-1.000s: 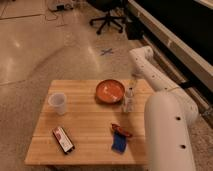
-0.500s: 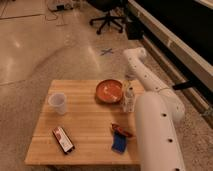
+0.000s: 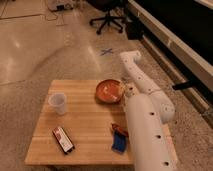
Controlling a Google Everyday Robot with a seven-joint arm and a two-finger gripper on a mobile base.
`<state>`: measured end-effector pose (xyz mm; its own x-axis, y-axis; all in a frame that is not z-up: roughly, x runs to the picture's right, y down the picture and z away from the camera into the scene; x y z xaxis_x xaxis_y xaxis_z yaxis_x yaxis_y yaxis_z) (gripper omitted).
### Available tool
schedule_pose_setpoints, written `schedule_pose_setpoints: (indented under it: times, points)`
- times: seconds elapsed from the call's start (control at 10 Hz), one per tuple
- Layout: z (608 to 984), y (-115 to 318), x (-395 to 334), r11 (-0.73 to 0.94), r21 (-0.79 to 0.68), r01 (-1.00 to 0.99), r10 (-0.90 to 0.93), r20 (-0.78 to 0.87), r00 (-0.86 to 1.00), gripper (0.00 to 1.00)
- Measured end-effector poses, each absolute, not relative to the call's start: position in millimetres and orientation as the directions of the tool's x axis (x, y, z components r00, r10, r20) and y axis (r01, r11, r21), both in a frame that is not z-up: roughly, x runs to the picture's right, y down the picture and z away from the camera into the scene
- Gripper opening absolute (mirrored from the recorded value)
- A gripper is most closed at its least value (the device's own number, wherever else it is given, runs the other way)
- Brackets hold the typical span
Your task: Pick up the ceramic bowl
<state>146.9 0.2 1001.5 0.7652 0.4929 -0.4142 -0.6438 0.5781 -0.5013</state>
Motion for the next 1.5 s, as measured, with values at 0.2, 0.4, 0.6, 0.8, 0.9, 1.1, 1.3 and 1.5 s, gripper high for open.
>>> schedule_pose_setpoints:
  times: [0.2, 0.4, 0.6, 0.8, 0.9, 1.1, 1.3, 1.5]
  points:
    - [1002.8, 0.0, 144.6, 0.564, -0.506, -0.653, 0.503, -0.416, 0.757, 0.41]
    - [995.2, -5.3, 141.3, 0.542, -0.525, -0.657, 0.527, -0.397, 0.751, 0.21]
    - [981.2, -14.7, 137.4, 0.524, -0.551, -0.649, 0.552, -0.361, 0.752, 0.04]
    - [964.0, -27.1, 133.3, 0.530, -0.573, -0.625, 0.557, -0.321, 0.766, 0.00]
    - [959.1, -30.3, 133.1, 0.533, -0.577, -0.619, 0.557, -0.312, 0.770, 0.00]
    - [946.4, -39.9, 130.5, 0.553, -0.588, -0.591, 0.548, -0.278, 0.789, 0.00]
    - [934.8, -50.9, 121.8, 0.580, -0.598, -0.553, 0.528, -0.241, 0.814, 0.00]
    - [919.4, -68.3, 112.3, 0.619, -0.599, -0.507, 0.501, -0.195, 0.843, 0.00]
